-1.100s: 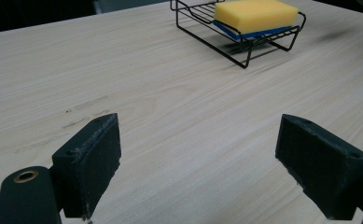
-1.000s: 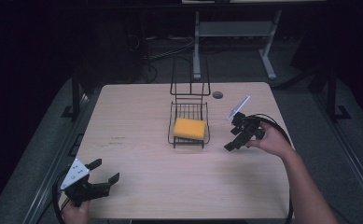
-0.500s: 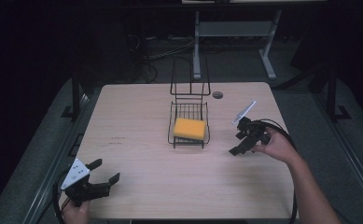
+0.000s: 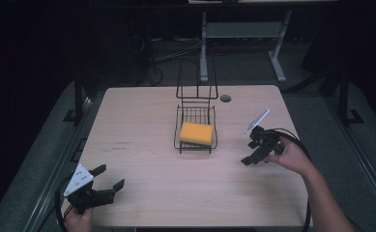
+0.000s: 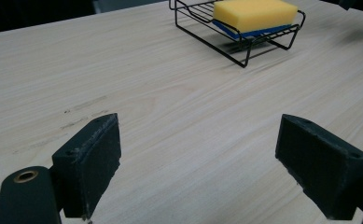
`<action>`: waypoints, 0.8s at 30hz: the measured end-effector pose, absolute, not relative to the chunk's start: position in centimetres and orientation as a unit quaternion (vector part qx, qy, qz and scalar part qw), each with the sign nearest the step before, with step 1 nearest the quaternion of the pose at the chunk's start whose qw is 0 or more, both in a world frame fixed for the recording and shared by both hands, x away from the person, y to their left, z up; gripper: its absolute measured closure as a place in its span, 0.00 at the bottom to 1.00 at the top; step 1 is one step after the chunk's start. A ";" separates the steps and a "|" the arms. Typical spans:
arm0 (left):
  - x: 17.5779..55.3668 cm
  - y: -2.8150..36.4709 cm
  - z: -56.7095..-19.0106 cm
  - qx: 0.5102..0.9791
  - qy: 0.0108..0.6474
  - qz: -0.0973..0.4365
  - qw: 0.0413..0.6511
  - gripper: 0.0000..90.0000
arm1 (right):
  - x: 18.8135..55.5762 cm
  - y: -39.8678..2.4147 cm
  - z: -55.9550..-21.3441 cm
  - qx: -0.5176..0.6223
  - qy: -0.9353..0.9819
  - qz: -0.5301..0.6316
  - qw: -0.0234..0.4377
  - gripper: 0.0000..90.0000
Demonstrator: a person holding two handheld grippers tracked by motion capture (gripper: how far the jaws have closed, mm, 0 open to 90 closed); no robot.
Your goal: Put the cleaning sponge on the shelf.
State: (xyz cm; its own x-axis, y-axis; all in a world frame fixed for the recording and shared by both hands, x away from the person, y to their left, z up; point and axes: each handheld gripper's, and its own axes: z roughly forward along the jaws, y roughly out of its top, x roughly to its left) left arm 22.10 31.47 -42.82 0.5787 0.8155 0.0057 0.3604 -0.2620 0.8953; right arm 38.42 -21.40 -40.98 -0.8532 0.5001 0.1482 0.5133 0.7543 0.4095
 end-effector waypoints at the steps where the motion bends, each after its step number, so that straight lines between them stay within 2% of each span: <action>1: 22.1 31.5 -42.8 0.756 0.389 0.244 0.467 0.15 | 38.4 -21.5 -41.0 -0.270 -0.936 -0.224 0.015 0.19; 24: 22.1 31.4 -42.8 0.757 0.387 0.245 0.466 0.15 | 36.6 -22.7 -41.4 -0.278 -0.936 -0.216 0.004 0.19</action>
